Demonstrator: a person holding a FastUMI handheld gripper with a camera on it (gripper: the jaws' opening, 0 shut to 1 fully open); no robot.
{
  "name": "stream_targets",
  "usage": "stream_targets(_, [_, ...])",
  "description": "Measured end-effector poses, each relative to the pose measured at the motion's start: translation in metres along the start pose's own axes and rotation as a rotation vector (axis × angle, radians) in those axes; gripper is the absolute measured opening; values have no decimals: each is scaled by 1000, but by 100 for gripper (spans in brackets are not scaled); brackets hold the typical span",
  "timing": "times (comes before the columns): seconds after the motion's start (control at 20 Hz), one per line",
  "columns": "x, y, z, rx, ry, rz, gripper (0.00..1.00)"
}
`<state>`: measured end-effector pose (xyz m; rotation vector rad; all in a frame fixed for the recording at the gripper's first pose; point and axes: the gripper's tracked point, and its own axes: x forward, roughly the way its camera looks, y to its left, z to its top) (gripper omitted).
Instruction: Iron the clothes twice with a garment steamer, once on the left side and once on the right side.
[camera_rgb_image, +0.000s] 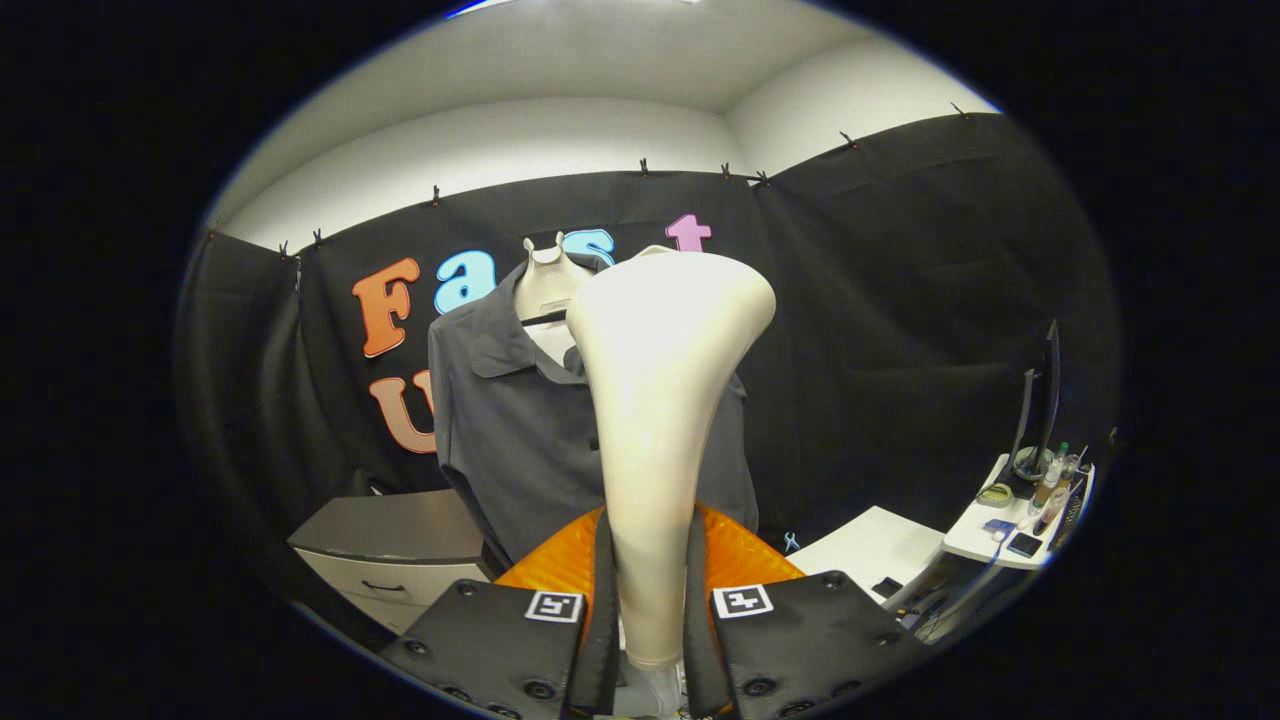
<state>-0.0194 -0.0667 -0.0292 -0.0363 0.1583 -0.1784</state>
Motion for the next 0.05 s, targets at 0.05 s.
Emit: stream_targets(0.05, [0,2,0,0,0,1,34])
